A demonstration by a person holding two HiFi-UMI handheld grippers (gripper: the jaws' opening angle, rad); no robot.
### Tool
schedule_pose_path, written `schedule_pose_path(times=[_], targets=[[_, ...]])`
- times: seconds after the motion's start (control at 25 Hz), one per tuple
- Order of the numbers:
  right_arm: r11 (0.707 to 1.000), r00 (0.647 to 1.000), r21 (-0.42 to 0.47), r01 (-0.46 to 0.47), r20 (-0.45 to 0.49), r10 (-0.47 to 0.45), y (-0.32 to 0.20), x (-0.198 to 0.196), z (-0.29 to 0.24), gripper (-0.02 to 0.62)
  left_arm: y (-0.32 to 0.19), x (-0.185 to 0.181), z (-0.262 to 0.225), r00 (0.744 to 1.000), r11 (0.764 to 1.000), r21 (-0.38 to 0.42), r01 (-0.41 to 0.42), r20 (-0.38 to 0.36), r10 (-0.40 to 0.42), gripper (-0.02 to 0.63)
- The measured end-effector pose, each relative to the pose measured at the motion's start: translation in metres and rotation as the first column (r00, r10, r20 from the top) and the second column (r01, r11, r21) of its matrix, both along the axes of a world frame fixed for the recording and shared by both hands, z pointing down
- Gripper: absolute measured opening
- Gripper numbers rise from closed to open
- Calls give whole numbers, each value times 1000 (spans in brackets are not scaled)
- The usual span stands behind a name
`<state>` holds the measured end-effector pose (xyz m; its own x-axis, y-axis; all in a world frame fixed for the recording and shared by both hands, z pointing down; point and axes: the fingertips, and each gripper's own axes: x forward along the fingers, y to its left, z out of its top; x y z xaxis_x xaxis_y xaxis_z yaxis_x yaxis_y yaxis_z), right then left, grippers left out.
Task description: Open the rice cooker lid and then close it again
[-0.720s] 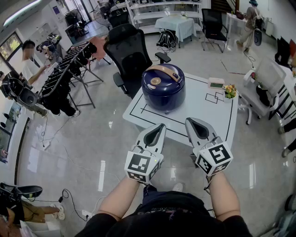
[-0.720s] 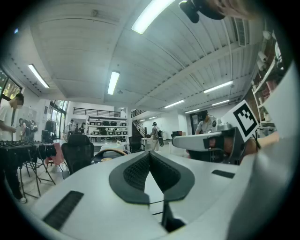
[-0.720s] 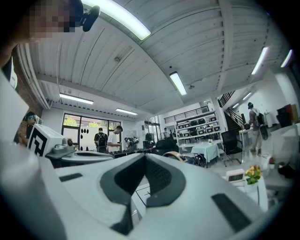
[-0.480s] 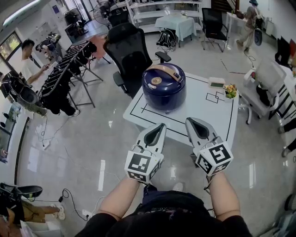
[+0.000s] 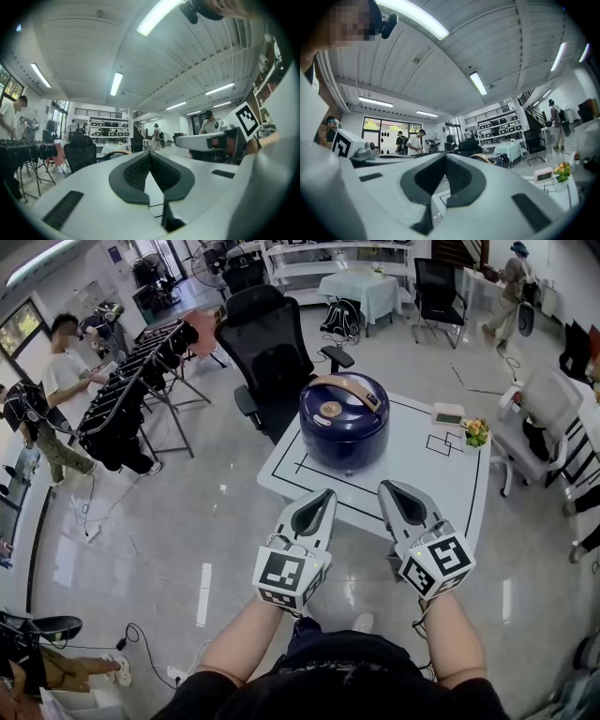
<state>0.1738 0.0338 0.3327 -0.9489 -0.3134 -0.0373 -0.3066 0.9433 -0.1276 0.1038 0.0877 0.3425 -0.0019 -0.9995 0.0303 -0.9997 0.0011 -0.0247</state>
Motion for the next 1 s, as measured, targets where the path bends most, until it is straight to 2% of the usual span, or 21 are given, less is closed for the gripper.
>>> schedule_pose_path(times=[0.28, 0.4, 0.48, 0.56, 0.64, 1.0], targets=[[999, 1000, -22, -29, 1, 29, -3, -35, -3, 2, -1, -40, -3, 1000, 1000, 5, -21, -18, 21, 6], [999, 999, -29, -35, 3, 35, -1, -56, -6, 15, -1, -61, -5, 999, 999, 5, -50, -13, 50, 36], [999, 999, -25, -47, 8, 47, -1, -70, -9, 56, -4, -75, -6, 998, 998, 5, -64, -11, 64, 116], [997, 997, -24, -72, 19, 72, -5, -82, -13, 119, -9, -91, -7, 998, 998, 3, -65, -1, 65, 256], [993, 993, -29, -112, 32, 113, -14, -90, -14, 178, -14, -105, -6, 998, 998, 4, -67, 17, 67, 318], [964, 964, -58, -260, 50, 263, -40, -117, -14, 183, -29, -154, -1, 984, 985, -8, -174, 46, 174, 334]])
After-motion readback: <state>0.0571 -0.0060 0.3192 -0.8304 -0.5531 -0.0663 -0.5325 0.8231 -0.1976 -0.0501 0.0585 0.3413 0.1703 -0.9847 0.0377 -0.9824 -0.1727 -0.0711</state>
